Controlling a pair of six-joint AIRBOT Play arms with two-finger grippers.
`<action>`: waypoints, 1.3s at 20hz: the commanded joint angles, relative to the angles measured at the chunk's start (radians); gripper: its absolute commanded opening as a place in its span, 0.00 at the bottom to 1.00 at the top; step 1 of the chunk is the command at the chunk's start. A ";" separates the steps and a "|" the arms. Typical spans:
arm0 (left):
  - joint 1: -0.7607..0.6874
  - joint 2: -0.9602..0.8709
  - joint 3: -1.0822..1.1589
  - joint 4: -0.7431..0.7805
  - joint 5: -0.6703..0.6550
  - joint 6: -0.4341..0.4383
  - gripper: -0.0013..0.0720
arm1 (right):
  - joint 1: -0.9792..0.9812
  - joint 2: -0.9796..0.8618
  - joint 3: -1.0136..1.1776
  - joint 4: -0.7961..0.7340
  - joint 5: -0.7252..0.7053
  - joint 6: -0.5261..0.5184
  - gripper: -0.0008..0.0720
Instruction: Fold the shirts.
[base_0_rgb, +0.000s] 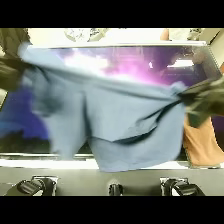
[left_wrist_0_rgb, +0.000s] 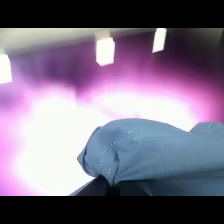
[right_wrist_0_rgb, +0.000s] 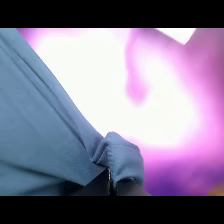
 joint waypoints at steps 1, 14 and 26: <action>0.001 -0.129 -0.314 -0.004 0.045 0.003 0.05 | 0.002 -0.186 -0.233 0.007 -0.065 -0.027 0.07; 0.108 -0.740 0.047 -0.152 -0.027 0.105 1.00 | -0.030 -0.580 -0.293 0.259 -0.665 -0.049 0.97; 0.293 -0.367 -0.759 -0.569 0.124 0.196 1.00 | -0.350 -0.305 -0.468 0.113 0.008 -0.116 0.98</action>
